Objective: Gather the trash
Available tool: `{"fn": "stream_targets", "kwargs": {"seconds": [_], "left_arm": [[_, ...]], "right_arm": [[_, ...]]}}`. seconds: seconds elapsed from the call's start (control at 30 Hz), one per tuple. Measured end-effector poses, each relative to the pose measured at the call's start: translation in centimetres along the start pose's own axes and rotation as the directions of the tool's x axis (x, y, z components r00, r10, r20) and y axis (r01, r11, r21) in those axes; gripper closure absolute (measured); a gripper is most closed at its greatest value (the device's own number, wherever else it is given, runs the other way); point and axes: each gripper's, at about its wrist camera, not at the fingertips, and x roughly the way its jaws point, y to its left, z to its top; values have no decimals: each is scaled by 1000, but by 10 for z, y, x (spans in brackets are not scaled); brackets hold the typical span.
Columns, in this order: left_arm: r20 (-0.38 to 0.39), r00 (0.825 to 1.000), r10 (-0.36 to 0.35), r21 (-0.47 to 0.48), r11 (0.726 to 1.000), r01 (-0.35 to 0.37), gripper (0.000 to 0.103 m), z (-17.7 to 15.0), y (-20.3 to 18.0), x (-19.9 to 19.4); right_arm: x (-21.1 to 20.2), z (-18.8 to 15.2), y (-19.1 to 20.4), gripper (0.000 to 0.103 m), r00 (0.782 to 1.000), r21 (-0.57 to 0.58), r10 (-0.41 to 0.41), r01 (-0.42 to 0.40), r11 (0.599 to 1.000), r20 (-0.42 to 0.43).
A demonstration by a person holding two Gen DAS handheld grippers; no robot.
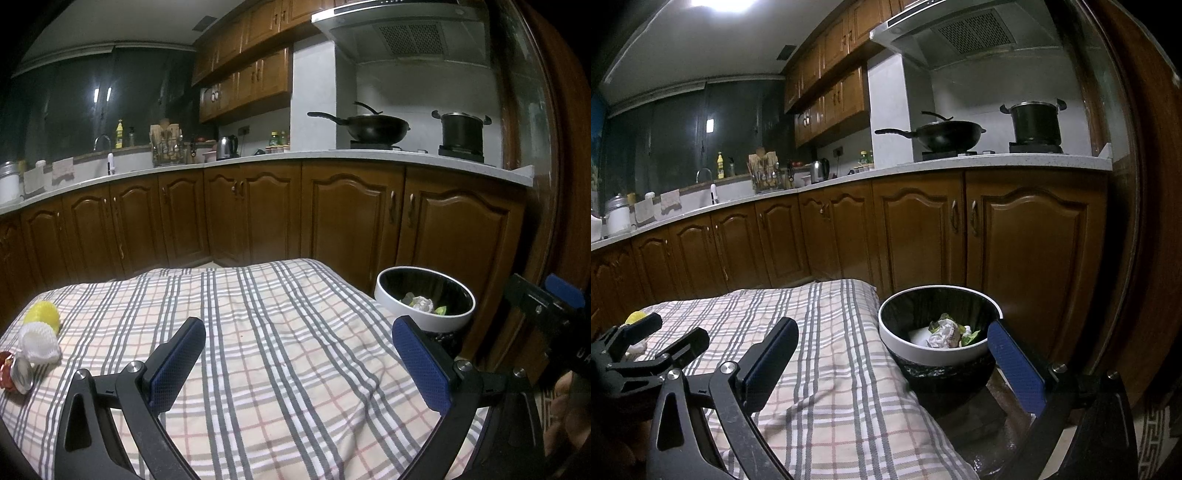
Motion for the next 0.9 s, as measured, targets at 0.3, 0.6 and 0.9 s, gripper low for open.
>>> {"fn": "stream_targets", "kwargs": {"seconds": [0.3, 0.6, 0.9], "left_arm": [[-7, 1000, -11, 9, 1000, 11, 1, 0, 3, 3], [-20, 1000, -23, 7, 1000, 23, 1, 2, 5, 6], [-36, 999, -30, -4, 1000, 30, 1, 3, 9, 12]], "right_arm": [[0, 4, -2, 0, 1000, 8, 10, -10, 1000, 4], [0, 2, -2, 0, 1000, 10, 11, -11, 1000, 0], [7, 0, 0, 0, 1000, 21, 21, -20, 1000, -23]]}}
